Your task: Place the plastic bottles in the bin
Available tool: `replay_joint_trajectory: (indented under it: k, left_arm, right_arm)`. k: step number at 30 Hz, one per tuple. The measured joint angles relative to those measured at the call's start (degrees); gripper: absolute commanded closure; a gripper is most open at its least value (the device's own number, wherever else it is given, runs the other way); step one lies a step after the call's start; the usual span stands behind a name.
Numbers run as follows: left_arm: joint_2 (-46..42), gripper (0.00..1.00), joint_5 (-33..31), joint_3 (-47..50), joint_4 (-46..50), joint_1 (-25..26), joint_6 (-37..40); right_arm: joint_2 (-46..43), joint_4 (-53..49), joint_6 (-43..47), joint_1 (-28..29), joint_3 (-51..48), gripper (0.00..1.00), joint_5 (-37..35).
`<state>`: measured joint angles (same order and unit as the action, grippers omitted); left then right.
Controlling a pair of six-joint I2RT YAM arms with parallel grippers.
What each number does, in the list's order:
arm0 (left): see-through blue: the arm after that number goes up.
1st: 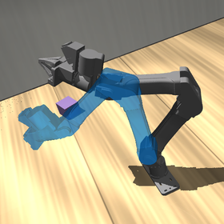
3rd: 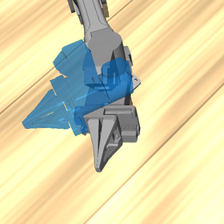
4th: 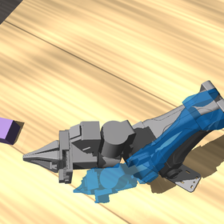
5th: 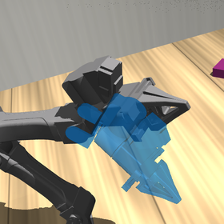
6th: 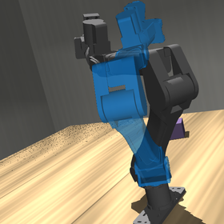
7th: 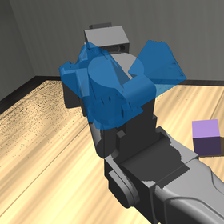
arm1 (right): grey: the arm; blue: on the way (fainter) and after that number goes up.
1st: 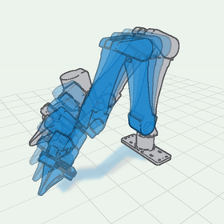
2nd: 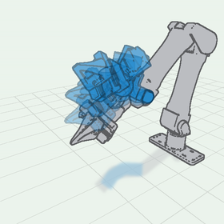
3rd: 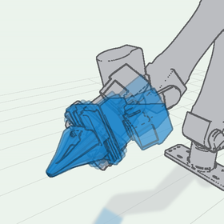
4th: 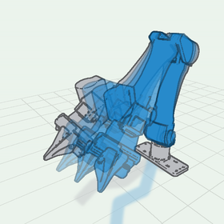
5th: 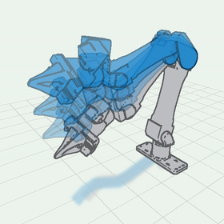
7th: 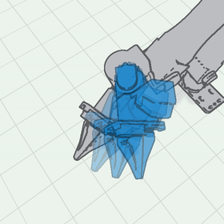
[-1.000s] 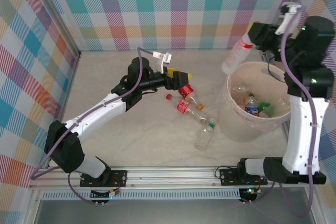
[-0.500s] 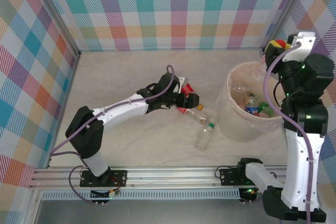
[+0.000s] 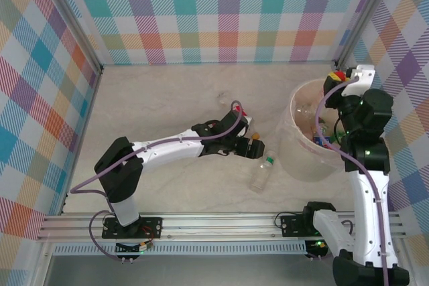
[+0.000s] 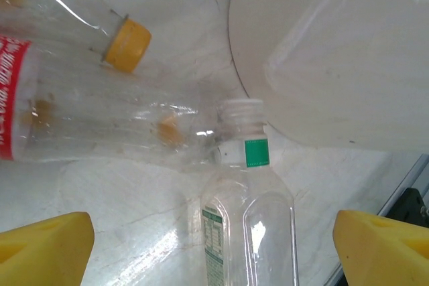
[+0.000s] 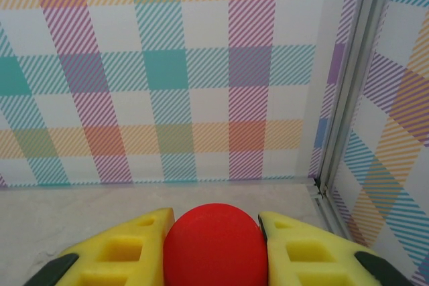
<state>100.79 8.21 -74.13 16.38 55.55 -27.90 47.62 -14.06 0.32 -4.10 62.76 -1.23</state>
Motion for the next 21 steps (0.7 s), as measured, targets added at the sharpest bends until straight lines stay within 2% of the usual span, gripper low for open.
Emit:
replay_joint_trajectory:
  k: [5,13,16,21]
  left_arm:
    - [0.1,0.1,-0.4,0.0,0.1,0.3,0.0]
    - [1.4,0.11,-0.8,0.0,0.4,0.4,0.1]
    - [2.3,0.12,-0.8,0.0,0.7,0.4,0.1]
    - [2.8,0.12,-0.8,-0.1,1.4,0.4,0.3]
  right_arm:
    - [-3.7,6.0,-3.0,-0.9,-6.1,0.84,0.8]
    - [-7.0,8.3,-7.2,-1.6,-10.1,0.84,0.1]
    - [-6.4,4.2,-8.3,-1.6,-7.3,0.84,-0.6]
    - [-0.2,-10.2,-7.5,-1.6,6.1,0.84,-1.6]
